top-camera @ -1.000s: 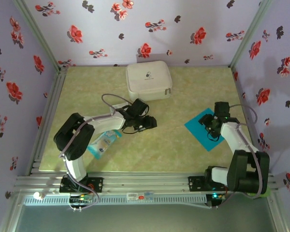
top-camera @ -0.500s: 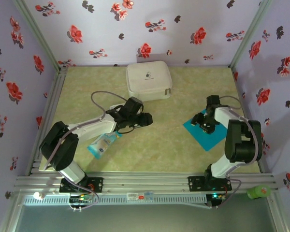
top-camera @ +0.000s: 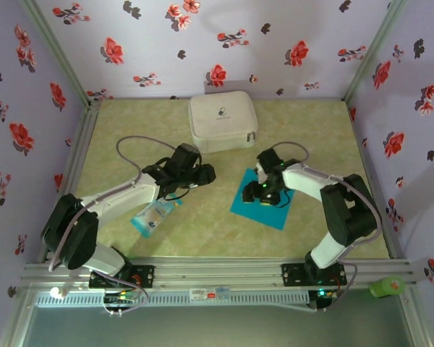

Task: Fold a paper plane with a square sheet of paper (pick it up from the middle)
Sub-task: Move the square sheet of paper to the center of the table, then first fold the square sheet of paper in half at the center of the table.

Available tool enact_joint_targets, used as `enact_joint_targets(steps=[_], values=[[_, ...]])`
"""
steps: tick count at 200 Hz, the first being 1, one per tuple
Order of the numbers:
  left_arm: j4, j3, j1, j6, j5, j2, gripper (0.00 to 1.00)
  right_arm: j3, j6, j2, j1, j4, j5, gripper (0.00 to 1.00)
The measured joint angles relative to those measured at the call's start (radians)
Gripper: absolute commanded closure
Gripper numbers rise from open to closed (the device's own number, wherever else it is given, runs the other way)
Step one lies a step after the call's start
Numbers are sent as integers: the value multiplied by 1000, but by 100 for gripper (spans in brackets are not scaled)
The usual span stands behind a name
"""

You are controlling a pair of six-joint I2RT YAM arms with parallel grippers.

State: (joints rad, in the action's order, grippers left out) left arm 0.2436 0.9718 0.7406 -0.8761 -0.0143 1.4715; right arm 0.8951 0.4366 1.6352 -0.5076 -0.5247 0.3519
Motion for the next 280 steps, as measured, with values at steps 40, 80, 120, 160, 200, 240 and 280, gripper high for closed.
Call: enact_joint_targets(steps=[40,80,120,160,200,240,280], values=[[27,-16,-27,-1,14,-43,46,73,89,85,-216,80,48,32],[45,-25,-39,-1,18,-84,46,99,126,98,-265,140,68,29],[104,0,-32,0,14,-50,47,29,141,-118,-198,138,-2,28],[233,222,46,46,10,190,45,-180,240,-369,68,134,-123,27],[425,500,167,108,21,452,38,-277,309,-513,122,114,-179,23],[563,646,216,158,23,583,33,-291,344,-546,130,128,-188,22],[618,662,217,166,22,625,31,-309,351,-533,130,179,-144,18]])
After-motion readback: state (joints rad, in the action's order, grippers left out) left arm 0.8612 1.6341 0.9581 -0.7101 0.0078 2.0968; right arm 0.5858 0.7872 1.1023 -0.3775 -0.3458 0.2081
